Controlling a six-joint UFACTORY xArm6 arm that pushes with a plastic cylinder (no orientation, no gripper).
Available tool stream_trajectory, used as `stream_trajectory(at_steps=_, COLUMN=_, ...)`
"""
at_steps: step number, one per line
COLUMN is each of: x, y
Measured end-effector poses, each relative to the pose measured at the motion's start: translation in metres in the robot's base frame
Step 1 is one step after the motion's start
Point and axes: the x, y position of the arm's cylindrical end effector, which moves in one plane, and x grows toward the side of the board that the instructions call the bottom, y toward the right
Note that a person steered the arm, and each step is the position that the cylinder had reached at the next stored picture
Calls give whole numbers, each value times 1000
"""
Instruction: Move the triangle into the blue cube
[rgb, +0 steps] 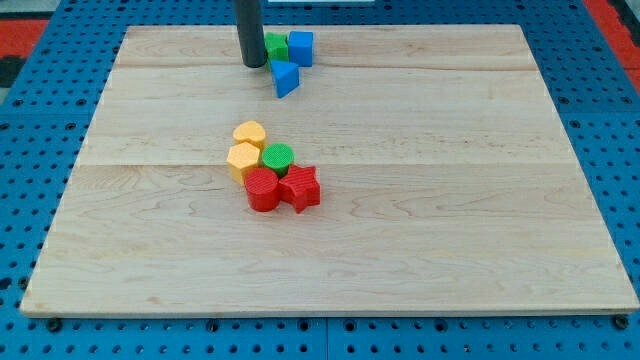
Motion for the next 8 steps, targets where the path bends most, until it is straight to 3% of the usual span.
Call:
stream_trajectory(at_steps=1, x=21, y=-69)
stream_trajectory(at_steps=4, x=62, y=51)
stream_trajectory(at_steps=5, x=51, y=89)
stream_trajectory(at_steps=6, x=20, y=79)
stream_trajectory(at_steps=8, x=33, y=75)
